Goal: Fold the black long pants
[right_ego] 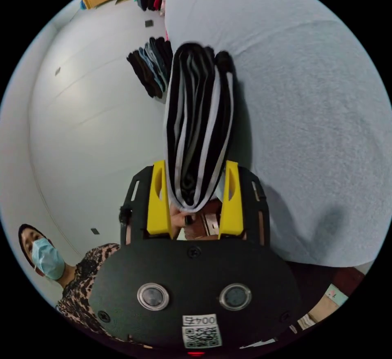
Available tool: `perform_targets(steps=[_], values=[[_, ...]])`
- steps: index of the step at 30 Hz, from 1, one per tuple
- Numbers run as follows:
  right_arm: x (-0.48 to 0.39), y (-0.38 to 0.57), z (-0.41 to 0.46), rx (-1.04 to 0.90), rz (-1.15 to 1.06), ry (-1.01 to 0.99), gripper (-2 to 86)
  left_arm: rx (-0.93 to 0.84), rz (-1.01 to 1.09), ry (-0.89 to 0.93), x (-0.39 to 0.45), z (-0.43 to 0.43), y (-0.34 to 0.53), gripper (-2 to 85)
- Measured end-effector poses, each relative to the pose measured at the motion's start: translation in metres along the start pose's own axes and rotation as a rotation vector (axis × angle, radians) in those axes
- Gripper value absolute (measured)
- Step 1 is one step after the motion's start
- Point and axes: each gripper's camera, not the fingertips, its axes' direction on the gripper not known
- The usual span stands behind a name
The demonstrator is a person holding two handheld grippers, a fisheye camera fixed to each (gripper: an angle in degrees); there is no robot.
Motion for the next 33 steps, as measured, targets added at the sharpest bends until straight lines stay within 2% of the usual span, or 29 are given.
perform_targets(steps=[3, 10, 12, 14, 16, 18, 20, 24, 29, 33], values=[[0.027, -0.014, 0.003, 0.081, 0.061, -0.084, 24.5, 0.000, -0.016, 0.021, 0.010, 0.022, 0.022, 14.2], [0.052, -0.070, 0.105, 0.027, 0.076, -0.156, 28.9, -0.105, -0.008, -0.088, 0.028, 0.087, 0.089, 13.9], [0.063, -0.077, 0.135, 0.033, 0.100, -0.170, 26.9, -0.150, 0.002, -0.116, 0.030, 0.103, 0.107, 13.8], [0.073, -0.079, 0.180, 0.016, 0.092, -0.179, 17.6, -0.235, 0.049, -0.187, 0.037, 0.129, 0.130, 13.6], [0.073, -0.068, 0.205, 0.056, 0.060, -0.097, 12.9, -0.297, 0.119, -0.262, 0.051, 0.150, 0.147, 13.5], [0.069, -0.045, 0.223, 0.155, 0.007, -0.103, 12.0, -0.389, 0.217, -0.321, 0.073, 0.177, 0.164, 13.5], [0.064, 0.005, 0.239, 0.339, -0.034, -0.139, 11.6, -0.561, 0.392, -0.384, 0.110, 0.223, 0.191, 13.4], [0.067, 0.109, 0.261, 0.646, -0.066, -0.170, 11.4, -0.868, 0.618, -0.396, 0.152, 0.312, 0.250, 13.4], [0.098, 0.295, 0.319, 1.133, -0.011, -0.172, 11.3, -1.353, 0.792, -0.308, 0.166, 0.480, 0.402, 13.4], [0.123, 0.423, 0.384, 1.433, 0.054, -0.154, 11.3, -1.650, 0.833, -0.241, 0.153, 0.584, 0.543, 13.4]])
